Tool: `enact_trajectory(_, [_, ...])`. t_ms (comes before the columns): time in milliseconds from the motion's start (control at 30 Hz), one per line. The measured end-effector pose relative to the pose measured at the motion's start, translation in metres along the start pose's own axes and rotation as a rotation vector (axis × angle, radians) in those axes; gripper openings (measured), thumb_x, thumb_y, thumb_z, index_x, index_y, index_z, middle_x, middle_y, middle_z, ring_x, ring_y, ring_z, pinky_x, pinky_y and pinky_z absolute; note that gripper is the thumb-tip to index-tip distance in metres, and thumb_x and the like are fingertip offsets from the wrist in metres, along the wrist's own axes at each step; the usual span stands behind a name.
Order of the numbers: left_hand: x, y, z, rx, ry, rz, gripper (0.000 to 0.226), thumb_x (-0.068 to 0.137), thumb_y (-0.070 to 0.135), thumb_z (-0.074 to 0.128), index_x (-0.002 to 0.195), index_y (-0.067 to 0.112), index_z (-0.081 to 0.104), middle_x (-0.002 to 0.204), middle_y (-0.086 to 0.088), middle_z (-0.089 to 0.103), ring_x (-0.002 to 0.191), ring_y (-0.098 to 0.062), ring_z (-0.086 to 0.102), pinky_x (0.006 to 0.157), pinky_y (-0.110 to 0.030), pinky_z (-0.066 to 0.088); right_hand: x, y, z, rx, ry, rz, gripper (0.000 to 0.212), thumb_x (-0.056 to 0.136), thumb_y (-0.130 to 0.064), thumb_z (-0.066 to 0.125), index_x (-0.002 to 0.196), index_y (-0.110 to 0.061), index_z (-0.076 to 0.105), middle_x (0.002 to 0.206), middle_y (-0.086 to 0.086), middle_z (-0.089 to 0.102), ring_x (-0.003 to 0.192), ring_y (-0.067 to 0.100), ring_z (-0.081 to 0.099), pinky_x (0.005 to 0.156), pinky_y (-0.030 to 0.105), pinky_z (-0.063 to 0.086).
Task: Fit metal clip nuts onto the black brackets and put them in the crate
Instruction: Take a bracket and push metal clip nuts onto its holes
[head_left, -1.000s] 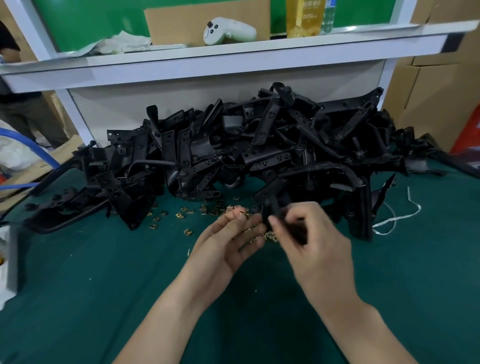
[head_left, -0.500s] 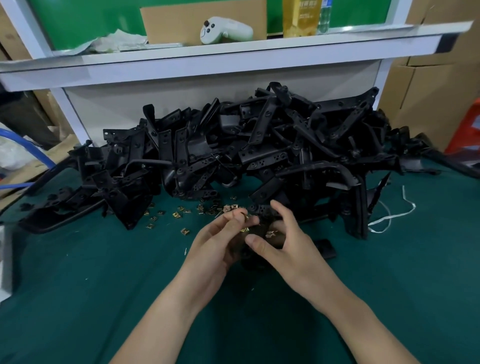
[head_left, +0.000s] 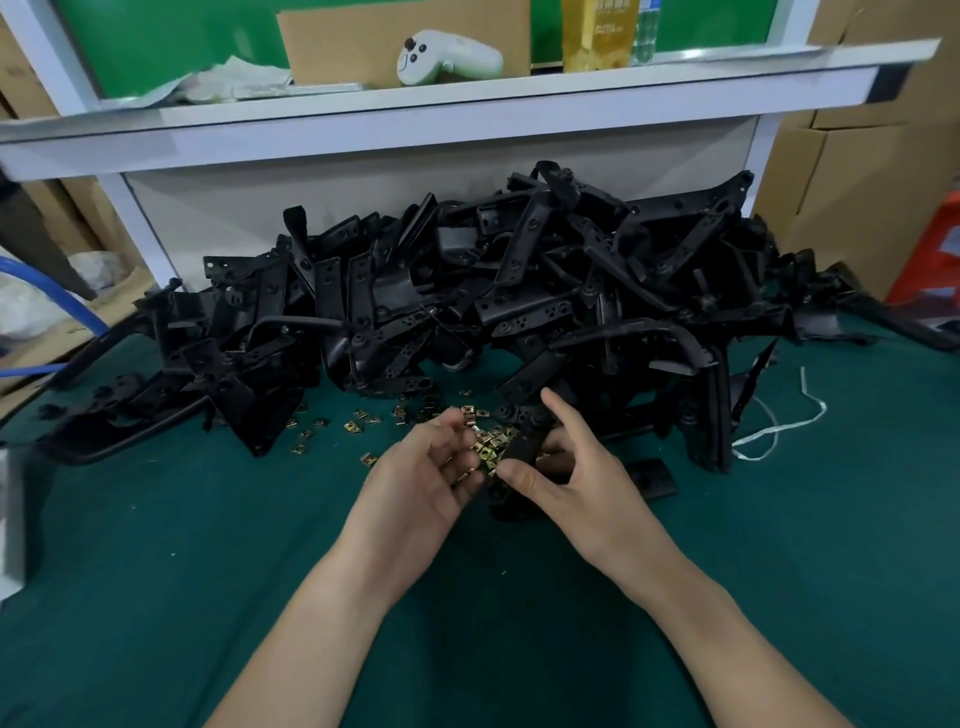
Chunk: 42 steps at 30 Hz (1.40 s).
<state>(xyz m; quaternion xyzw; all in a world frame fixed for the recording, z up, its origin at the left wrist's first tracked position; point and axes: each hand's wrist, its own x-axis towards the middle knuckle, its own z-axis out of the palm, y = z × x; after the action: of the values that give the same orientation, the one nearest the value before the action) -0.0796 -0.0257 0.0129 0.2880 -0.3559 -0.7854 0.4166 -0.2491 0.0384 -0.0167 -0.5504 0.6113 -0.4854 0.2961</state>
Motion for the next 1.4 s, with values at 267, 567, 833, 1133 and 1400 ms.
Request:
enact_trajectory(267, [-0.002,-0.014,0.000,0.789,0.171,0.473,0.026,0.099,0.012,0.061,0.095,0.036,0.069,0.094,0.014,0.072,0.086,-0.004,0.066,0.077,-0.013,0.049,0.001,0.000,0.000,-0.015,0.040,-0.026,0.071,0.075,-0.081,0.063,0.131,-0.080,0.018,0.115,-0.030,0.062,0.113,-0.013,0.054,0.091,0.020,0.044])
enact_trajectory(567, [-0.008,-0.021,0.003,0.930,0.117,0.596,0.025,0.099,0.015,0.063,0.097,0.040,0.063,0.096,0.018,0.069,0.087,-0.007,0.063,0.072,-0.010,0.046,0.001,-0.001,0.000,-0.030,0.038,-0.026,0.077,0.073,-0.082,0.063,0.128,-0.082,0.010,0.115,-0.041,0.054,0.112,-0.024,0.046,0.086,0.016,0.040])
enact_trajectory(833, [-0.009,-0.020,0.006,0.909,0.128,0.576,0.028,0.099,0.016,0.063,0.097,0.044,0.066,0.096,0.021,0.070,0.085,-0.004,0.063,0.074,-0.010,0.048,0.001,-0.001,0.001,-0.020,0.034,-0.038,0.080,0.068,-0.087,0.063,0.130,-0.082,0.011,0.116,-0.041,0.054,0.113,-0.023,0.047,0.087,0.016,0.041])
enact_trajectory(1133, [-0.002,-0.013,0.002,0.604,0.153,0.340,0.015,0.099,0.027,0.063,0.102,0.026,0.077,0.088,0.006,0.076,0.082,-0.007,0.068,0.081,-0.021,0.055,0.002,0.000,0.000,0.000,-0.028,-0.054,0.086,0.074,-0.075,0.070,0.142,-0.070,0.019,0.115,-0.040,0.057,0.113,-0.022,0.049,0.086,0.010,0.040])
enact_trajectory(1400, [0.001,-0.007,0.003,0.229,0.064,0.021,0.018,0.083,0.034,0.070,0.087,0.017,0.073,0.081,0.003,0.066,0.070,-0.008,0.061,0.070,-0.025,0.052,0.004,0.004,0.000,0.058,-0.071,-0.067,0.087,0.075,-0.068,0.073,0.146,-0.063,0.024,0.119,-0.026,0.065,0.118,-0.012,0.053,0.095,0.018,0.039])
